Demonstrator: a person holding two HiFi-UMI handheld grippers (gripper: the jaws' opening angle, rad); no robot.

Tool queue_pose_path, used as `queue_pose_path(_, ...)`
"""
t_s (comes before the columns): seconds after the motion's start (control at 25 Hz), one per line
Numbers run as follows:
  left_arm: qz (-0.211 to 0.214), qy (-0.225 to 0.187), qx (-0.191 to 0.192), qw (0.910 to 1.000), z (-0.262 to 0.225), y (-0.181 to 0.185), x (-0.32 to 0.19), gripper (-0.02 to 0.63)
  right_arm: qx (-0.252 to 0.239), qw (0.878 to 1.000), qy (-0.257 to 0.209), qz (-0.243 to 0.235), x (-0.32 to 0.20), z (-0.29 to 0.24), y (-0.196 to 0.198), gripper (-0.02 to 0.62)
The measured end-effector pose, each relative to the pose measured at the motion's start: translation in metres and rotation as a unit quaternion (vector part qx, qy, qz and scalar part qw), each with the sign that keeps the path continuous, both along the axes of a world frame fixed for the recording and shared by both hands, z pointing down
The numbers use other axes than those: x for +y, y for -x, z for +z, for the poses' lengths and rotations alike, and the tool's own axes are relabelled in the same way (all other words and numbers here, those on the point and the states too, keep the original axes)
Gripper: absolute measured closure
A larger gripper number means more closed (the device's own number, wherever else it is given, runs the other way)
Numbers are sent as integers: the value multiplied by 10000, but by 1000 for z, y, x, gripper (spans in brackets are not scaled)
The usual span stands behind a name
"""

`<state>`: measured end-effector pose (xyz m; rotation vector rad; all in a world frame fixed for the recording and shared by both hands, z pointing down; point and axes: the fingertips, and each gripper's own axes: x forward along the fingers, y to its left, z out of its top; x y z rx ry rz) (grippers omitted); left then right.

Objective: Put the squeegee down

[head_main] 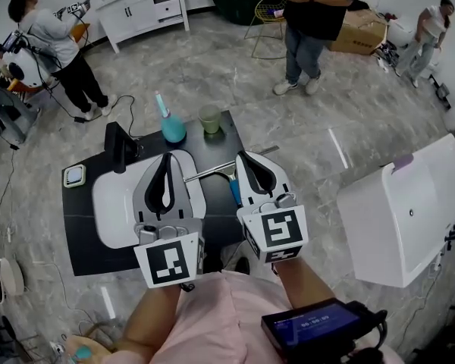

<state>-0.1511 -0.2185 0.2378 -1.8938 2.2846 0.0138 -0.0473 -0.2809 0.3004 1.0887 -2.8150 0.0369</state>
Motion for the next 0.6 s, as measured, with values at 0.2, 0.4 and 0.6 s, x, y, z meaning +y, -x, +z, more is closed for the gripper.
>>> queue_pose_path(0.2, -30, 40, 76, 10000, 2, -2, -2, 597, 52, 10000, 65, -40, 0, 3, -1, 598)
queue_pose_path(0.4, -43, 48, 272, 9996, 5, -2, -3, 597, 88, 9999, 70, -38, -1, 7, 0, 598)
queue_pose_path(0.6, -54, 67, 282, 9996, 7, 2, -4, 597, 98, 9999, 97, -30, -1, 9, 2, 598)
